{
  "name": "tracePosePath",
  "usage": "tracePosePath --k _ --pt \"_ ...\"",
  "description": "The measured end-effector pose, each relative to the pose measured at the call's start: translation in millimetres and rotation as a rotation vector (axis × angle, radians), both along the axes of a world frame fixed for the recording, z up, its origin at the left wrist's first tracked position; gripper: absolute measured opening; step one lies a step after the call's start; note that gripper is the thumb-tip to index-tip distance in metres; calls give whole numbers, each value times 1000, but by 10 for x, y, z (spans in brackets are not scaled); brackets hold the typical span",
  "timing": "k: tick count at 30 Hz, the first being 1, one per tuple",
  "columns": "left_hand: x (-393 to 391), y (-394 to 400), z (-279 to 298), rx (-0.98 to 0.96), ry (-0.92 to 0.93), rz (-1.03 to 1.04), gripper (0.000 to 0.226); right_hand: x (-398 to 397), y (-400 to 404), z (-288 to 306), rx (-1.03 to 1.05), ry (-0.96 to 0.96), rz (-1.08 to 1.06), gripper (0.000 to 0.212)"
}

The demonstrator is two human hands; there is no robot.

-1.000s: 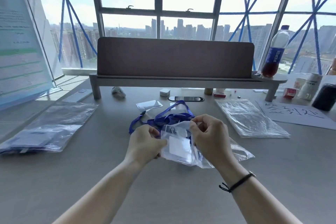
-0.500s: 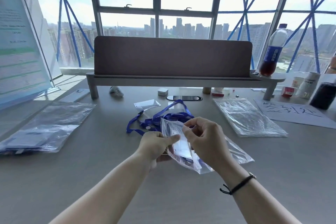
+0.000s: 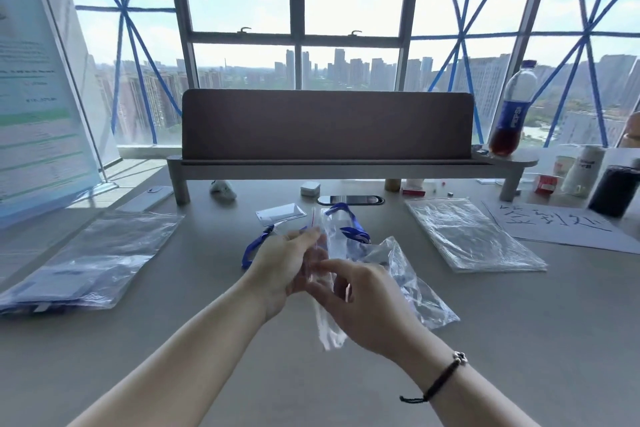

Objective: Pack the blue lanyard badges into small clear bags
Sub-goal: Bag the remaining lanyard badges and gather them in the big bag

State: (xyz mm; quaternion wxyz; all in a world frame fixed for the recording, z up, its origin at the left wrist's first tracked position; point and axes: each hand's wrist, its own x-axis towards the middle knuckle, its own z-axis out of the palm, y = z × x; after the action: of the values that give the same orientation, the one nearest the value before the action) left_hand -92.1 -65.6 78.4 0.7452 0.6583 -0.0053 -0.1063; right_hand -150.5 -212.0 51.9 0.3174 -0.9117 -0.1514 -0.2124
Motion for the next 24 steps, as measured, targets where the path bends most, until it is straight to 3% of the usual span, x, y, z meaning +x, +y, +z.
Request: tracePosePath --k 3,7,11,13,16,20,22,24 --pt "47 59 176 240 -234 4 22 56 -37 217 164 -11 -17 28" --pt "-15 162 655 483 -465 -161 15 261 -184 646 361 -91 -125 28" --pt "-82 247 1208 691 -693 -288 19 348 -200 1033 548 83 191 6" --pt "-103 288 1431 784 -771 -293 18 312 -196 1197 665 109 329 10" --pt "-157 309 1666 826 -830 -276 15 256 -179 1407 660 48 350 16" --pt "-256 316 1837 799 -878 -270 32 227 -78 1546 659 -27 288 55" --pt "-251 341 1864 815 -910 -254 20 212 -60 1584 661 -66 303 53" --pt "-243 373 1861 802 -914 -266 18 192 -69 1608 661 -98 322 38"
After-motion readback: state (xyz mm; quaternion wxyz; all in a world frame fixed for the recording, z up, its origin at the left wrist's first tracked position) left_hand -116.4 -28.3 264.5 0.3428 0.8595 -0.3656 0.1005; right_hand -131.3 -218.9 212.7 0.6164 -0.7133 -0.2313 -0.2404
